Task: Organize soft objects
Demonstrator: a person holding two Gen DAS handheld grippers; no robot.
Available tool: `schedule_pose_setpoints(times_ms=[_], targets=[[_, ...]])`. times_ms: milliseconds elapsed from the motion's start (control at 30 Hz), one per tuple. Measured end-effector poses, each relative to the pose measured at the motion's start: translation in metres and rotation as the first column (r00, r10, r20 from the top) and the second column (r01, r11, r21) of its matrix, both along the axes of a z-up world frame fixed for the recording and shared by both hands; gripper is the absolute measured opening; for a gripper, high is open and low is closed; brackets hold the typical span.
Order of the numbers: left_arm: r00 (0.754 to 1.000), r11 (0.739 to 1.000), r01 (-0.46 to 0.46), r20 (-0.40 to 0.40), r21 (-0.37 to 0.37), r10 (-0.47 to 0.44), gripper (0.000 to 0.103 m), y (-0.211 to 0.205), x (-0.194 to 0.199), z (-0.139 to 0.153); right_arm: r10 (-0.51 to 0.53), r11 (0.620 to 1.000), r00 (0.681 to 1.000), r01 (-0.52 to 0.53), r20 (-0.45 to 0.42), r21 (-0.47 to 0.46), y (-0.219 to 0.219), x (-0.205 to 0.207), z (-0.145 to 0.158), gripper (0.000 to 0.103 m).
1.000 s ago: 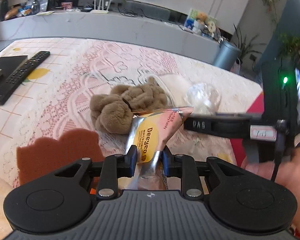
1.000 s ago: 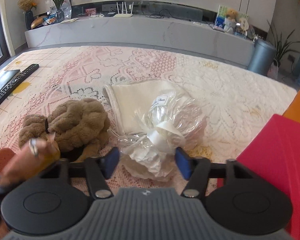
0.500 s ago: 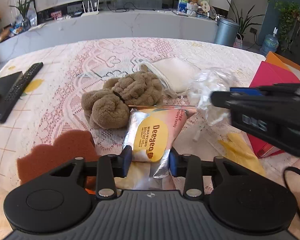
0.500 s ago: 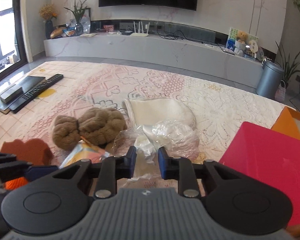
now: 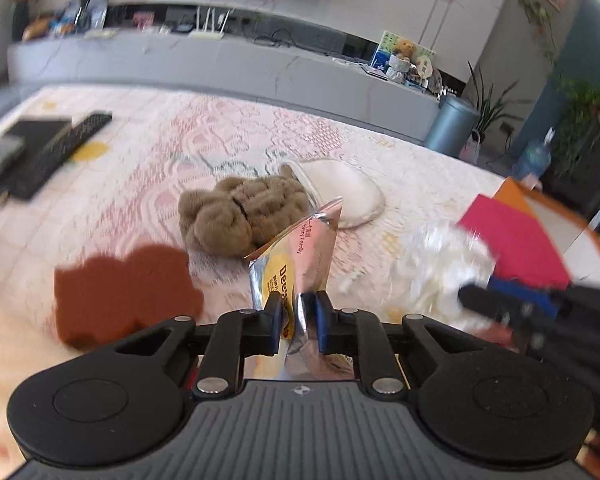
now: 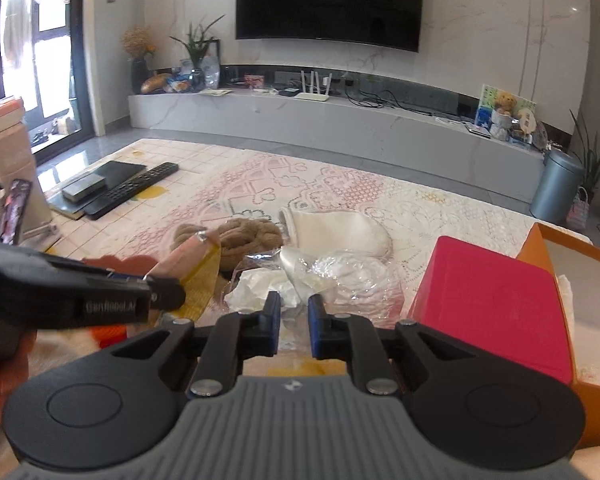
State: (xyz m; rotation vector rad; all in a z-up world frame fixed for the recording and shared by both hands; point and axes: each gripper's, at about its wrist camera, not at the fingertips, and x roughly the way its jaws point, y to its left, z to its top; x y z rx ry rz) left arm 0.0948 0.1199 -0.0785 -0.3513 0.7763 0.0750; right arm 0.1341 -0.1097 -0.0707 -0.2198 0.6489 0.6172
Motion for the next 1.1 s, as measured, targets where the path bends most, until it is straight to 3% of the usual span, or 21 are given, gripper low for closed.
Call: schedule_pose_setpoints(times_ms=[133, 267, 367, 500, 600, 800, 967, 1000, 1100], targets=[[1.0, 0.995, -0.012, -0.018, -0.096, 0.01, 0.018, 0.002, -0.012, -0.001, -0.01, 1.0, 0.992, 0.01, -0.122, -0.002, -0.022, -0.009, -0.012, 0.012], [1.0, 0.996, 0.0, -0.031, -0.095, -0.003, 0.018, -0.006, -0.016, -0.008, -0.05, 0.998, 0.954, 0.06, -0.296, 0.025, -0.042, -0.012, -0.035, 0.015], [0.999, 0.997, 0.011, -0.034, -0.072, -0.013, 0.018, -0.013, -0.019, -0.013, -0.077, 0.994, 0.947, 0.095, -0.312, 0.046, -0.049, -0.016, -0.037, 0.031], [0.998, 0.999, 0.011, -0.055, -0.053, -0.014, 0.018, -0.017, -0.024, -0.022, -0.102, 0.979, 0.927, 0.157, -0.361, 0.128, -0.058, -0.013, -0.032, 0.066], [0.999, 0.999, 0.004, -0.052, -0.051, -0.006, 0.018, -0.017, -0.027, -0.026, -0.139, 0.971, 0.924, 0.198, -0.355, 0.136, -0.051, -0.011, -0.03, 0.069], [0.999, 0.999, -0.004, -0.046, -0.045, 0.002, 0.018, -0.017, -0.028, -0.028, -0.159, 0.987, 0.967, 0.163, -0.198, 0.001, -0.01, -0.017, -0.031, 0.08], [0.999, 0.999, -0.011, -0.045, -0.05, 0.009, 0.018, -0.017, -0.029, -0.028, -0.175, 0.984, 0.966, 0.167, -0.193, -0.056, -0.003, -0.009, -0.047, 0.078], [0.999, 0.999, -0.007, -0.044, -0.042, 0.005, 0.018, -0.018, -0.029, -0.028, -0.174, 0.985, 0.966, 0.168, -0.189, -0.047, -0.006, -0.009, -0.047, 0.069], [1.0, 1.0, -0.006, -0.03, -0.021, 0.005, 0.017, -0.021, -0.03, -0.026, -0.143, 0.99, 0.972, 0.14, -0.184, -0.026, -0.01, -0.013, -0.042, 0.055]])
